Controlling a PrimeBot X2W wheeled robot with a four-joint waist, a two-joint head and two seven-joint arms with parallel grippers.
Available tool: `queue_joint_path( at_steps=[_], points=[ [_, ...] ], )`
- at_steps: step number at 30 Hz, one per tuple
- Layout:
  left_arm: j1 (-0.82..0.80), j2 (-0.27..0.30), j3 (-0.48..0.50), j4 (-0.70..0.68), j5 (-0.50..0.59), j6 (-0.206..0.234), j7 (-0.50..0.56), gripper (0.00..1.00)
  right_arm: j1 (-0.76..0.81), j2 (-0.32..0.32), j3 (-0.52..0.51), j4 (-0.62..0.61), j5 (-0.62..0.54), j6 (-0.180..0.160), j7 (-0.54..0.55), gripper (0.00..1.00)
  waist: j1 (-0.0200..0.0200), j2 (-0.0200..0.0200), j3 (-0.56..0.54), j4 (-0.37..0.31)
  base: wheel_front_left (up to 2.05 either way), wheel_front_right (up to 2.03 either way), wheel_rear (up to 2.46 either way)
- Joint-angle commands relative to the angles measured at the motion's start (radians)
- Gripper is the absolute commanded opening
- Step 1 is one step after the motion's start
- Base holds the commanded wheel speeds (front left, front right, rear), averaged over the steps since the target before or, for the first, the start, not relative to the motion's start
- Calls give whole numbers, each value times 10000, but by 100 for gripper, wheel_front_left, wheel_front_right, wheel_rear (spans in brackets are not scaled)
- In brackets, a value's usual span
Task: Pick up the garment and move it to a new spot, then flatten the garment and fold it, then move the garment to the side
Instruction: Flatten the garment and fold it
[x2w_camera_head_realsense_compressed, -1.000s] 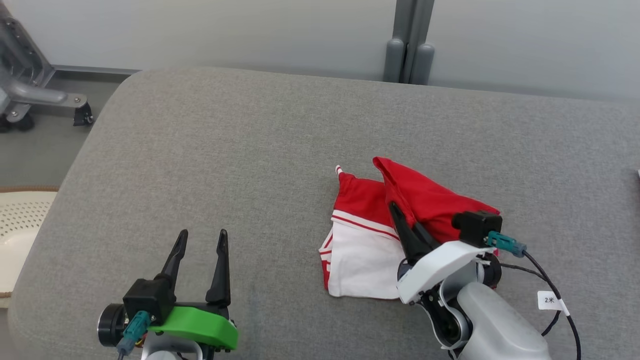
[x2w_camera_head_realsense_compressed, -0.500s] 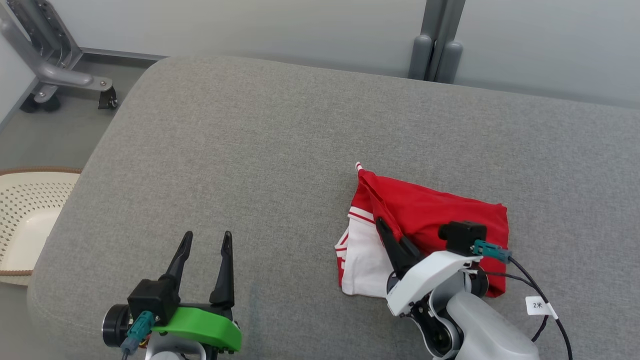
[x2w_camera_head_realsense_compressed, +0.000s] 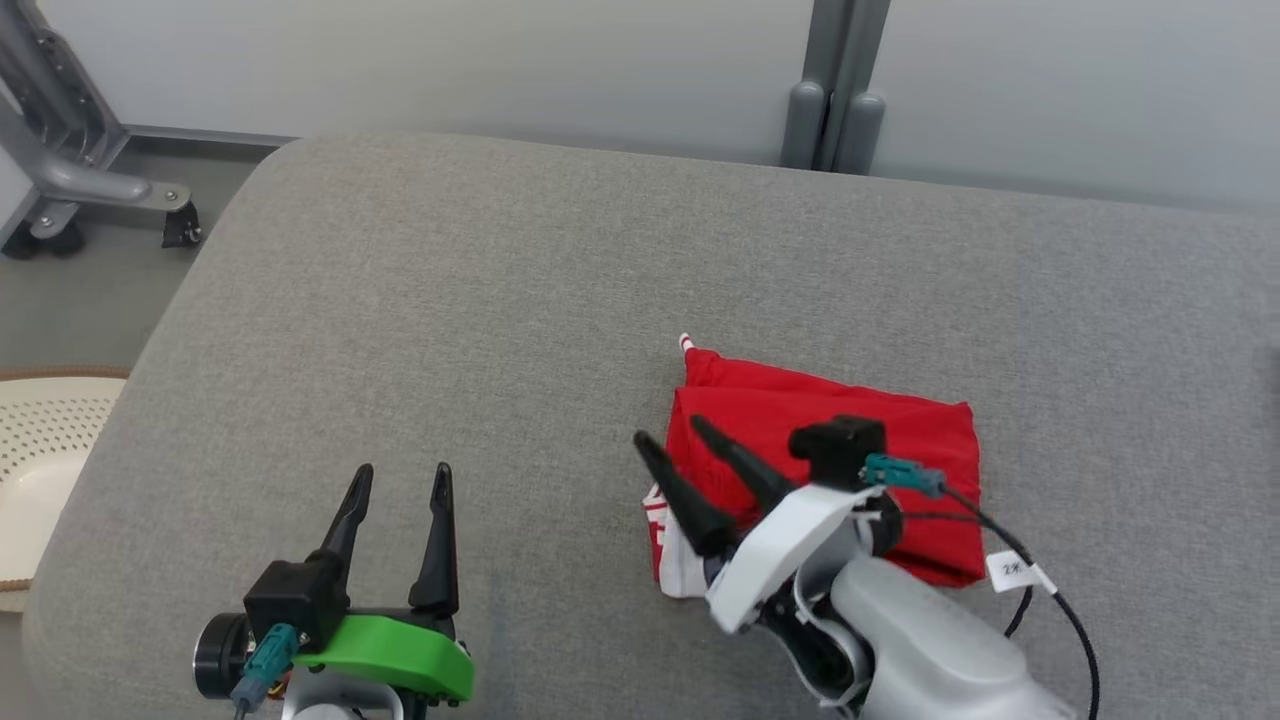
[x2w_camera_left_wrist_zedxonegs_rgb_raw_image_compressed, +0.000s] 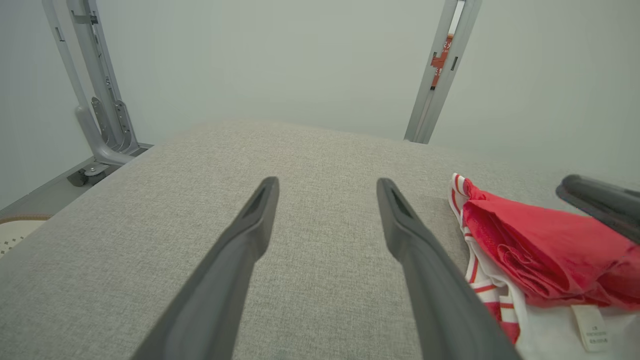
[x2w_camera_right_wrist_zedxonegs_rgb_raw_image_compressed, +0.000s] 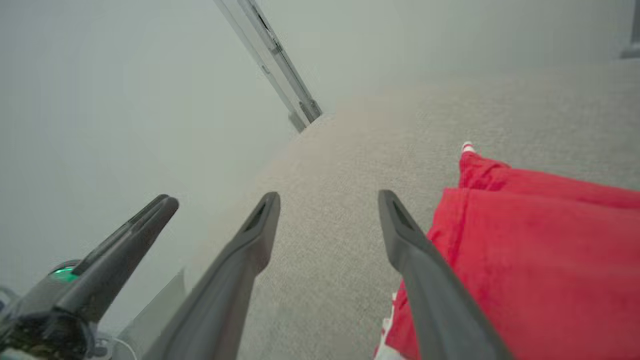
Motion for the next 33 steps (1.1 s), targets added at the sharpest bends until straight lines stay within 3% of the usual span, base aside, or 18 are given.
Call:
queue_joint_path(
  at_steps=[1,8,16,24,33],
  points=[
    [162,16,60,-81,-60,46,-26,100,-157,-75,-415,41,-411,-8,-27,100,0,0,-50,-297,0,0,0],
    [-3,19,214,-613,-188,106,-26,100,231,-604,-2973,-661,-3308,-8,-26,100,0,0,18,-1011,0,0,0],
    [-16,18,511,-1282,-245,304,-26,100,1375,-1166,-4974,-2321,-5361,-7,-26,100,0,0,63,-1606,0,0,0],
    [244,19,572,-1609,-198,244,-26,100,2618,-955,-6060,-3942,-6658,-7,-26,100,0,0,6,-1972,0,0,0],
    [453,19,501,-1791,91,316,-26,100,3537,-517,-6557,-4483,-7183,-7,-26,100,0,0,12,-2176,0,0,0]
  ],
)
